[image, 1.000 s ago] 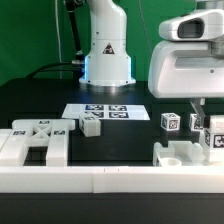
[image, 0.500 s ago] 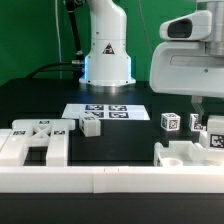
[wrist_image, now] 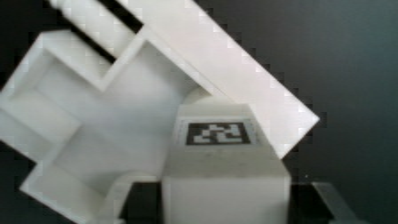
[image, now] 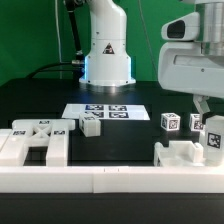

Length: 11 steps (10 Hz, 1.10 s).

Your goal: Assemble chair

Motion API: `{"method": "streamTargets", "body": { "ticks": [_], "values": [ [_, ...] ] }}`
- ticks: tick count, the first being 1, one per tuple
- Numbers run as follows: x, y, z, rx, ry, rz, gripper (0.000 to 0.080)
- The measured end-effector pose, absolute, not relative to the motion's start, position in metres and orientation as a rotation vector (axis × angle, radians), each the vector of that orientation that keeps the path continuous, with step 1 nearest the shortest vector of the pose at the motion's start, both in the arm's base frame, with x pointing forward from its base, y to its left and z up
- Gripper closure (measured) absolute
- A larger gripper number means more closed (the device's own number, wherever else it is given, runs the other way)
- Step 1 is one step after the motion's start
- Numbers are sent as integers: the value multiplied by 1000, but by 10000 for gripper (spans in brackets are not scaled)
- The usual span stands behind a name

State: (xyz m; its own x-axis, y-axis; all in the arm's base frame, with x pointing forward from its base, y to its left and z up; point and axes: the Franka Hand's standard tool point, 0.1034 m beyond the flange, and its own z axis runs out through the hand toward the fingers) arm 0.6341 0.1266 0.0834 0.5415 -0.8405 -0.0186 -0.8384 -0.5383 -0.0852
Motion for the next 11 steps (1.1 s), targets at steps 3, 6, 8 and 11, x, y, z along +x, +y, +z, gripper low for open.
{"method": "streamTargets", "body": {
  "ticks": [3, 6, 8, 11],
  "values": [
    [634, 129, 83, -2444, 1807, -4, 509],
    [634, 129, 83, -2330, 1945, 10, 501],
    [634, 129, 83, -2384, 1885, 12, 318],
    [635, 134, 87, -2588, 1626, 20, 156]
  ]
}}
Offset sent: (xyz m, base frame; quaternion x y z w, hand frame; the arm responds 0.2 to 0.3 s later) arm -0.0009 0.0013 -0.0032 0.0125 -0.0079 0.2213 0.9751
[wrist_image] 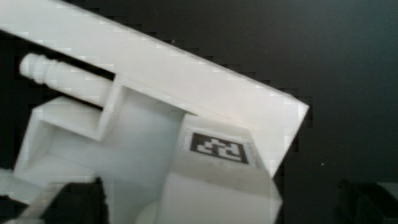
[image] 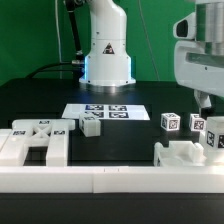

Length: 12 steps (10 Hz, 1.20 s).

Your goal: Assemble chair

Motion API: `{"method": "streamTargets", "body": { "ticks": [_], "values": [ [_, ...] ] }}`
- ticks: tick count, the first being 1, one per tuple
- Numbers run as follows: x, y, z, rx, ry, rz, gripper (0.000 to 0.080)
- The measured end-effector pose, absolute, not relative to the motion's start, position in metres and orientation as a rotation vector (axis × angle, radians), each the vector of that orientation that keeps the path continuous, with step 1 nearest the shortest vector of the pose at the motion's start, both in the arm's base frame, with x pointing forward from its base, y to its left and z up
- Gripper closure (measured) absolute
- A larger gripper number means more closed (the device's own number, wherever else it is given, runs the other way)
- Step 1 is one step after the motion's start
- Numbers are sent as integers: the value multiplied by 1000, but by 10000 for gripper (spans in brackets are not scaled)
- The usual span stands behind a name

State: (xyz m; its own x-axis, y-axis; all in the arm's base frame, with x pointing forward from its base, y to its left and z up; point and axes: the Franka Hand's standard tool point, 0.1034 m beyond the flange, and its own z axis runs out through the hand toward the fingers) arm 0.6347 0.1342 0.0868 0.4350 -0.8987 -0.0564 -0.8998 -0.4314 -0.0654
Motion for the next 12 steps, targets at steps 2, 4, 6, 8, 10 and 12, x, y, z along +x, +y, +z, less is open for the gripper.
{"method": "streamTargets", "body": {
  "ticks": [2, 4, 6, 8, 10, 12],
  "values": [
    [635, 133, 86, -2710, 1411, 7, 151],
    [635, 133, 85, -2809, 1203, -2, 151],
    [634, 132, 82, -2926, 935, -17, 151],
    [633, 134, 82, -2996, 735, -28, 151],
    [633, 133, 82, -3080, 493, -50, 151],
    [634, 133, 83, -3121, 280, -59, 151]
  ]
}}
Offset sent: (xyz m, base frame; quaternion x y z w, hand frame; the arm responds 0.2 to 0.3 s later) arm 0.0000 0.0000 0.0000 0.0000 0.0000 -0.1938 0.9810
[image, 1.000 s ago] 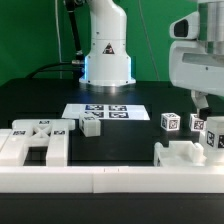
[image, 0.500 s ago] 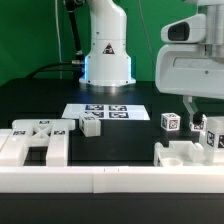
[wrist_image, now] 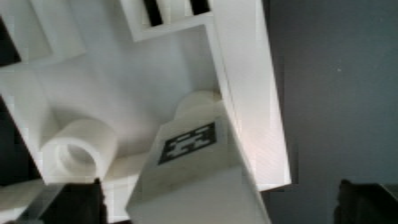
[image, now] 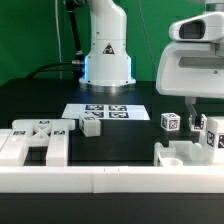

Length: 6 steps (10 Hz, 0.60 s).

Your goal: Assemble chair

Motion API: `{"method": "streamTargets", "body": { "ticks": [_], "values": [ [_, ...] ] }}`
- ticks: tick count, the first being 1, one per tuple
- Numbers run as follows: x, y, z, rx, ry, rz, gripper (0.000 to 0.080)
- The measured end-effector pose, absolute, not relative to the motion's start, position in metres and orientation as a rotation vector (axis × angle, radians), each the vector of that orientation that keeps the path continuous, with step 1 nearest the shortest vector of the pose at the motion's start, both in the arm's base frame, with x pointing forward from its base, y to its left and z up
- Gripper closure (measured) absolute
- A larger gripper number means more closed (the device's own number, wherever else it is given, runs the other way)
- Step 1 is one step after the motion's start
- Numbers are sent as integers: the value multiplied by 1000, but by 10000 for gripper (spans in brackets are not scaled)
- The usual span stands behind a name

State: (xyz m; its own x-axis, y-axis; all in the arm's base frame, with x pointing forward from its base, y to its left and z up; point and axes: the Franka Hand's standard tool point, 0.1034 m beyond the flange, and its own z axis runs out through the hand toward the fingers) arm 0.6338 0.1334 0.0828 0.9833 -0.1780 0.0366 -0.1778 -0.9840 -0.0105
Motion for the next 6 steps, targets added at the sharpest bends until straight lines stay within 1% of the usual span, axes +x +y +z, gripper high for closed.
{"method": "streamTargets", "body": {
  "ticks": [2, 4, 5, 6],
  "values": [
    [634, 132, 83, -3148, -4, -63, 151],
    [634, 130, 83, -3148, -49, -62, 151],
    [634, 129, 82, -3148, -46, -62, 178],
    [634, 130, 82, -3148, -40, -62, 178]
  ]
}}
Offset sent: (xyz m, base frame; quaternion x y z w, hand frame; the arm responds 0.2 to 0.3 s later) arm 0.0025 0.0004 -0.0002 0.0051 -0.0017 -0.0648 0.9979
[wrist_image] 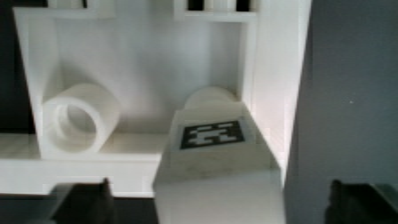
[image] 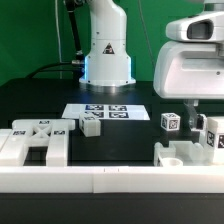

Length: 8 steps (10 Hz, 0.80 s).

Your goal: Assemble chair

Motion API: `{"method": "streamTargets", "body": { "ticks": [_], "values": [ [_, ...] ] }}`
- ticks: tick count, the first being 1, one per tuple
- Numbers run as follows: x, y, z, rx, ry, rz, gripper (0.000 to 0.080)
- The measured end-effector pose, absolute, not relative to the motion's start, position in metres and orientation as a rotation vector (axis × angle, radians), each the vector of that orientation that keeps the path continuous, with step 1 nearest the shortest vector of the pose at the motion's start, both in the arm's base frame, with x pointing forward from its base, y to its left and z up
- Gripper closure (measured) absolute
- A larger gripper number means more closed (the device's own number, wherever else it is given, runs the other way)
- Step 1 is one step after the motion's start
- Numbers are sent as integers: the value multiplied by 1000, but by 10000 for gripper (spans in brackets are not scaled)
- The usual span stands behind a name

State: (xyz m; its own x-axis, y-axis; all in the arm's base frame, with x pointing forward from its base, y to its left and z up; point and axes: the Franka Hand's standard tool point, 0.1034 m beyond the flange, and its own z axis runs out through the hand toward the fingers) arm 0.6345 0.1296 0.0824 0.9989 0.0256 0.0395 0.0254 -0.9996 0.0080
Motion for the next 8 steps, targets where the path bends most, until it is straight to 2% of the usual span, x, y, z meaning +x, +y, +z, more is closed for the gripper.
{"method": "streamTargets", "body": {
  "ticks": [1, 2, 3, 8],
  "values": [
    [634, 130, 82, 3134, 6, 62, 351],
    [634, 130, 82, 3134, 7, 62, 351],
    [634, 130, 82, 3138, -62, 62, 512],
    [634, 130, 82, 3075, -747, 70, 511]
  ]
}}
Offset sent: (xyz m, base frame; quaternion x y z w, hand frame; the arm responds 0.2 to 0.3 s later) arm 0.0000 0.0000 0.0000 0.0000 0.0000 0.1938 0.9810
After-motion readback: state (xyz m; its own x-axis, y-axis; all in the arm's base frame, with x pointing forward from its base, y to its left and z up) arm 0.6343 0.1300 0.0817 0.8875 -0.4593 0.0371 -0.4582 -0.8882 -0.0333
